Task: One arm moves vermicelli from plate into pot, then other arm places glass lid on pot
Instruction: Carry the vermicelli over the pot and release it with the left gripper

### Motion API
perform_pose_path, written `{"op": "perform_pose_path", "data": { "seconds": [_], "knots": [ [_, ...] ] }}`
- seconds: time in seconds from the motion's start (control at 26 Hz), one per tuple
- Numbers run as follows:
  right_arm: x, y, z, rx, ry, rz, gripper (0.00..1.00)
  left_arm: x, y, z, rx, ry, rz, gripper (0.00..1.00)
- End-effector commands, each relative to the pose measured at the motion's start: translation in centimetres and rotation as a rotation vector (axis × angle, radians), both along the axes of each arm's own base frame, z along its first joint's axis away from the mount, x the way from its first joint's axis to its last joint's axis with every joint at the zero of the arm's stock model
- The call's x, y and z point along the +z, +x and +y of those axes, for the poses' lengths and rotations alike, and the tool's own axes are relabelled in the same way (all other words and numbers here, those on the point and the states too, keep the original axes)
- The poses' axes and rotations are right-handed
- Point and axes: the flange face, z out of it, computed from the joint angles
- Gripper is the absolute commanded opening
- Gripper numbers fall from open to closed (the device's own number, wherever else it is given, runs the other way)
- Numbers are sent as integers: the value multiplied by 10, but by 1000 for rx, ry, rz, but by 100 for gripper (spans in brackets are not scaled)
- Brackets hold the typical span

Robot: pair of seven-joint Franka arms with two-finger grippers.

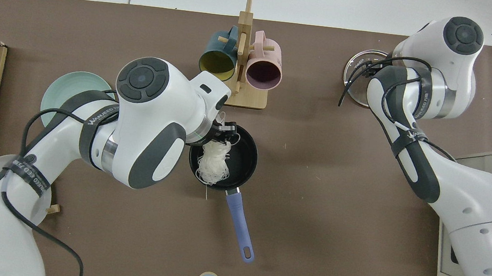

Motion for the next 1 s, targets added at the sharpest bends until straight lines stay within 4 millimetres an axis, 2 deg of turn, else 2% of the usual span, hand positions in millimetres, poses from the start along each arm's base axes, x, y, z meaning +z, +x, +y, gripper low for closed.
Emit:
{"op": "perform_pose_path", "data": {
  "seconds": [0.0, 0.12, 0.27, 0.35, 0.38, 0.54, 0.58, 0.73, 0.81, 0.96],
  "knots": [
    [38, 1, -2, 10, 11, -50, 0, -23, 2, 2, 14, 2, -4, 0],
    [56, -8, 0, 6, 28, -52, 0, -39, -5, 3, 5, 15, -13, 0],
    [80, -25, 3, -10, 73, -50, 0, -49, -14, 0, -4, 18, -20, 0],
    [93, -34, 3, -17, 88, -48, 0, -53, -14, 1, -5, 20, -22, 6],
    [98, -40, 3, -18, 93, -42, 0, -56, -16, 1, -14, 30, -26, 15],
    [119, -63, 4, -34, 95, -6, 0, -61, -18, 1, -26, 46, -37, 95],
    [123, -69, 6, -36, 97, 8, 0, -58, -17, 0, -24, 44, -41, 100],
    [143, -94, 8, -42, 98, 48, 0, -49, -13, -1, -21, 47, -40, 100],
    [151, -107, 8, -43, 96, 65, 0, -34, -7, 3, -19, 57, -34, 100],
    [169, -132, 7, -55, 94, 74, 0, 13, 8, 8, -17, 74, -5, 100]
  ]
}}
